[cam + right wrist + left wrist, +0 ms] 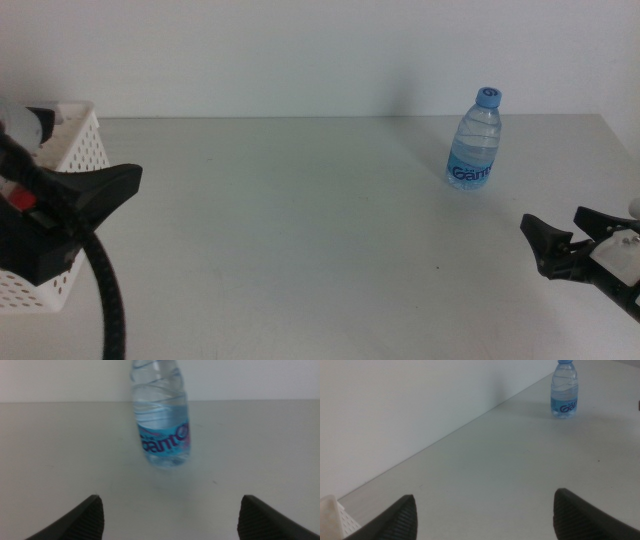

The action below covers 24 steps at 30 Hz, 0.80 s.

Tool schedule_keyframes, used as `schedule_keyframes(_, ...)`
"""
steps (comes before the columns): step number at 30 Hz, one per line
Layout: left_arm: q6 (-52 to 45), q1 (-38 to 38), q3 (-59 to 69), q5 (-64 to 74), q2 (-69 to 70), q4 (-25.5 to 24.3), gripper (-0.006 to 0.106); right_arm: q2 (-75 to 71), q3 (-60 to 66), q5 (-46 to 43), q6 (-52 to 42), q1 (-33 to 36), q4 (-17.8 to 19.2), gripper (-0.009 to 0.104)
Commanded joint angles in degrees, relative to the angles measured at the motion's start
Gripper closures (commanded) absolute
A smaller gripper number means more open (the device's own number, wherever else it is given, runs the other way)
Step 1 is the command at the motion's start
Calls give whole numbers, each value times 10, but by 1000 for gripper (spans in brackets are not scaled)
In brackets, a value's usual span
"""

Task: Use arms to grab the bottles and put them into the dustbin to the left of the table.

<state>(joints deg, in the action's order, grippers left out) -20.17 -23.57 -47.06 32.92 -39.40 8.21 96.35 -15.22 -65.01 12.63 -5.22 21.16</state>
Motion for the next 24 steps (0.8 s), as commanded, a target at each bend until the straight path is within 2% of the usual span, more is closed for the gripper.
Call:
schedule_keyframes(1,10,-4,-16,-40,0,4,8,-2,-34,-115,4,1,41,2)
schedule_keyframes(6,10,-4,-16,-40,0,4,8,24,-107,-112,20,1,49,3)
schedule_keyframes(11,10,-4,-16,-40,0,4,8,59,-197,-100,48,14,74,4)
schedule_keyframes(17,10,-4,-16,-40,0,4,8,105,-298,-23,45,49,75,6)
schedule_keyframes(20,10,-4,-16,-40,0,4,8,127,-341,22,38,53,64,6)
schedule_keyframes(24,10,-4,-16,-41,0,4,8,153,-388,74,29,56,27,6)
